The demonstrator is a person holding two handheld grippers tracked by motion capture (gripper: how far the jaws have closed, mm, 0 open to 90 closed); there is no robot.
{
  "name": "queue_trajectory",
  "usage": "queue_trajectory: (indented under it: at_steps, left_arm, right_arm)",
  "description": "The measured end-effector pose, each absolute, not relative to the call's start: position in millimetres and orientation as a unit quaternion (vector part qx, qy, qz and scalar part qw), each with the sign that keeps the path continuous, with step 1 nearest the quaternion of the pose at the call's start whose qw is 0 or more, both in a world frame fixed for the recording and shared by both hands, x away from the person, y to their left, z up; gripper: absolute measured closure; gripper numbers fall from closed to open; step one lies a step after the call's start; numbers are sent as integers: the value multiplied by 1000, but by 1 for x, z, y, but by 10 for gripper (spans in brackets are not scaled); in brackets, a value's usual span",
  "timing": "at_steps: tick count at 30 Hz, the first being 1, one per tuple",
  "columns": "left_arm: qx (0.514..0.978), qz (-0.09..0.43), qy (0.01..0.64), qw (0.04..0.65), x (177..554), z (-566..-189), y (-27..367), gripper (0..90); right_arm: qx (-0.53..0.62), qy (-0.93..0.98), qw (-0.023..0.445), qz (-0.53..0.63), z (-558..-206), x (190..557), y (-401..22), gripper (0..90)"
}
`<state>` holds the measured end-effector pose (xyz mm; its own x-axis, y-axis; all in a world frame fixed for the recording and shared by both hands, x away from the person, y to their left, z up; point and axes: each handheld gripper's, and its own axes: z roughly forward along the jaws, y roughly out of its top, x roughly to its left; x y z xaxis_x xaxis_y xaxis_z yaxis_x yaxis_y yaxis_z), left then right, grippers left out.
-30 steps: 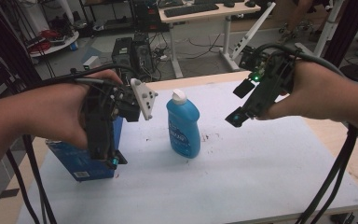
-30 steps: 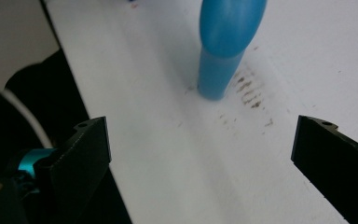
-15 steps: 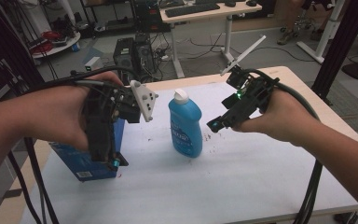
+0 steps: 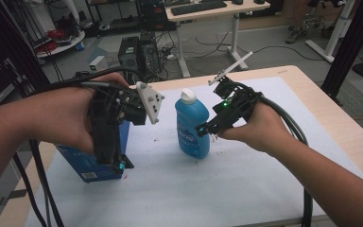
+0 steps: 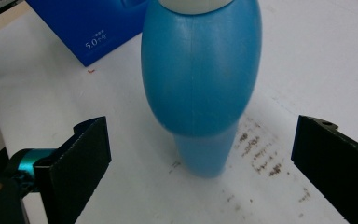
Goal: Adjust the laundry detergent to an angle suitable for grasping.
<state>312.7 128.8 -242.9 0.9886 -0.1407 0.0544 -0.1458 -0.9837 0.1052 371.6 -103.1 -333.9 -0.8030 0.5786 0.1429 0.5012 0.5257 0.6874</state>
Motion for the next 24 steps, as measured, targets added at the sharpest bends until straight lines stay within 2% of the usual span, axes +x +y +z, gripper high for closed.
queue_trajectory:
  at_steps: [24]
  left_arm:
    - [996,22,-69,55,315,-245,132,25]
  right_arm:
    - [330,841,95,418,-353,382,-73,37]
